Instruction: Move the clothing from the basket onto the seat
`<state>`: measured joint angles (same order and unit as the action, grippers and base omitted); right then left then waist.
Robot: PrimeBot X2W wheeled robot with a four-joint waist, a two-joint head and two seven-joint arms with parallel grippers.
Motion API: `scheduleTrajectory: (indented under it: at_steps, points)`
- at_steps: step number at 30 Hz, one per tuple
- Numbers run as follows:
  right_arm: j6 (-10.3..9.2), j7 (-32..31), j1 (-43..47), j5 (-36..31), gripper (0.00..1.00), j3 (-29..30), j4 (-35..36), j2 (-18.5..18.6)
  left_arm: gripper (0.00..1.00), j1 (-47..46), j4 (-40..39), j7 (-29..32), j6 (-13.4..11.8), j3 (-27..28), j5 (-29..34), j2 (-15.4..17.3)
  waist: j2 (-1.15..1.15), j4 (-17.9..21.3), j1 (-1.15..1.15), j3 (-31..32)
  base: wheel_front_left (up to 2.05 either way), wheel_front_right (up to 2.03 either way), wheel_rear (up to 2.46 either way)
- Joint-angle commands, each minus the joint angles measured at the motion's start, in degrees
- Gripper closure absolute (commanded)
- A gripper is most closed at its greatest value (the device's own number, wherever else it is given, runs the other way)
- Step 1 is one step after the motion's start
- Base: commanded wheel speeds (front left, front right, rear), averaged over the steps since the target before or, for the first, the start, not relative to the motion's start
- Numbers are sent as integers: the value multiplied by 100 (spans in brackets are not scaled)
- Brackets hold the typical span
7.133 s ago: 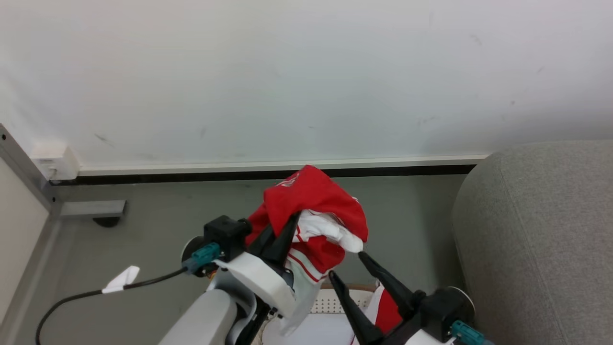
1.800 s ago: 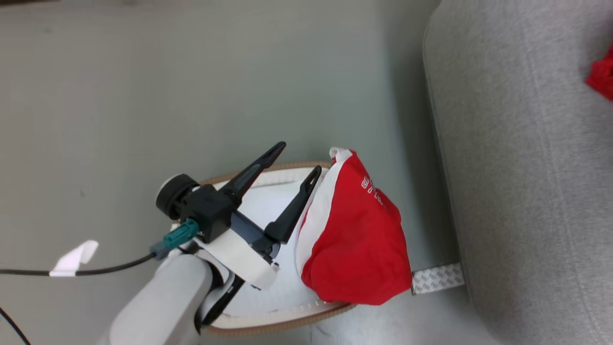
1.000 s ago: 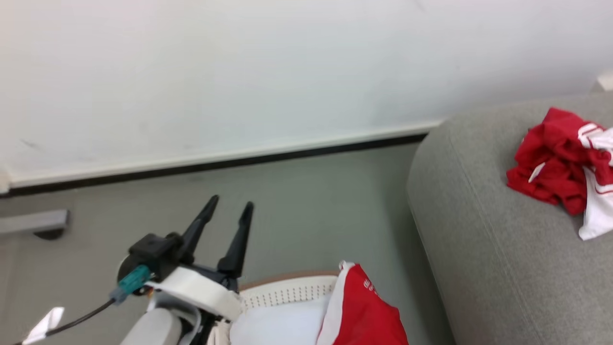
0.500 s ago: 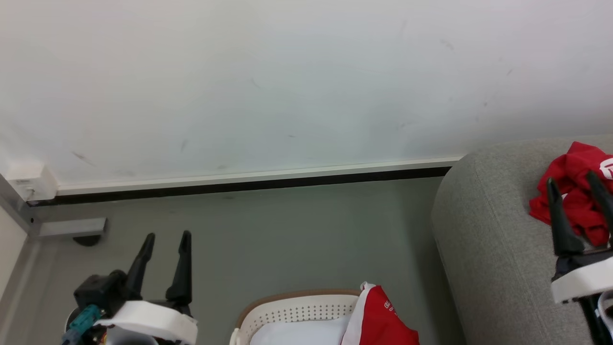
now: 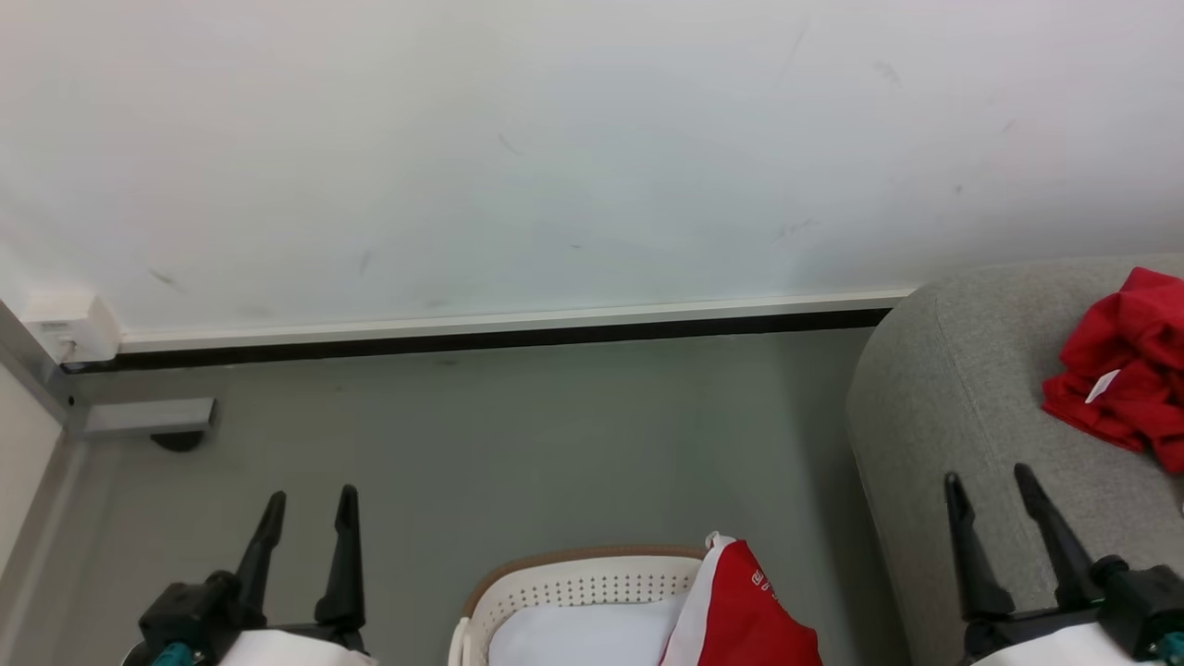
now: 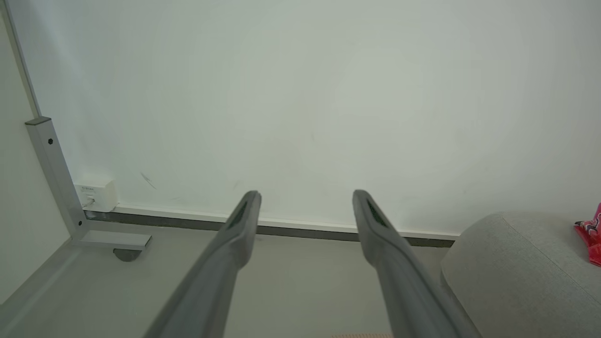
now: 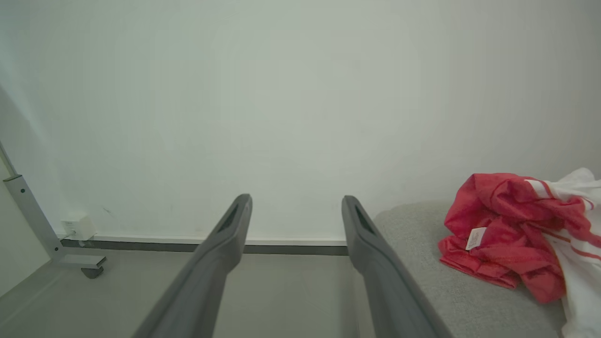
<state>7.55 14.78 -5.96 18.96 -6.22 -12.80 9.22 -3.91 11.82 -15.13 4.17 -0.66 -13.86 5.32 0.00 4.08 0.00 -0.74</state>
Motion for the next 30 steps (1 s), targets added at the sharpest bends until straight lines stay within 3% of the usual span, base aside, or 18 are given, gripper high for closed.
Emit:
scheduleTrajectory:
  at_steps: [1,9,30]
  points:
    - [-13,37,122,-95,0,35,72,-99,0,74,-27,-1,49,65,137,-38,0,-13,0,-38,0,0,0]
    - [-13,39,74,-261,0,128,152,-352,0,-44,-3,-2,188,274,293,-163,0,-14,0,-174,0,0,0]
    - [-13,41,-67,-247,0,120,136,-379,0,-160,93,-3,322,365,366,-233,0,71,0,-212,0,0,0]
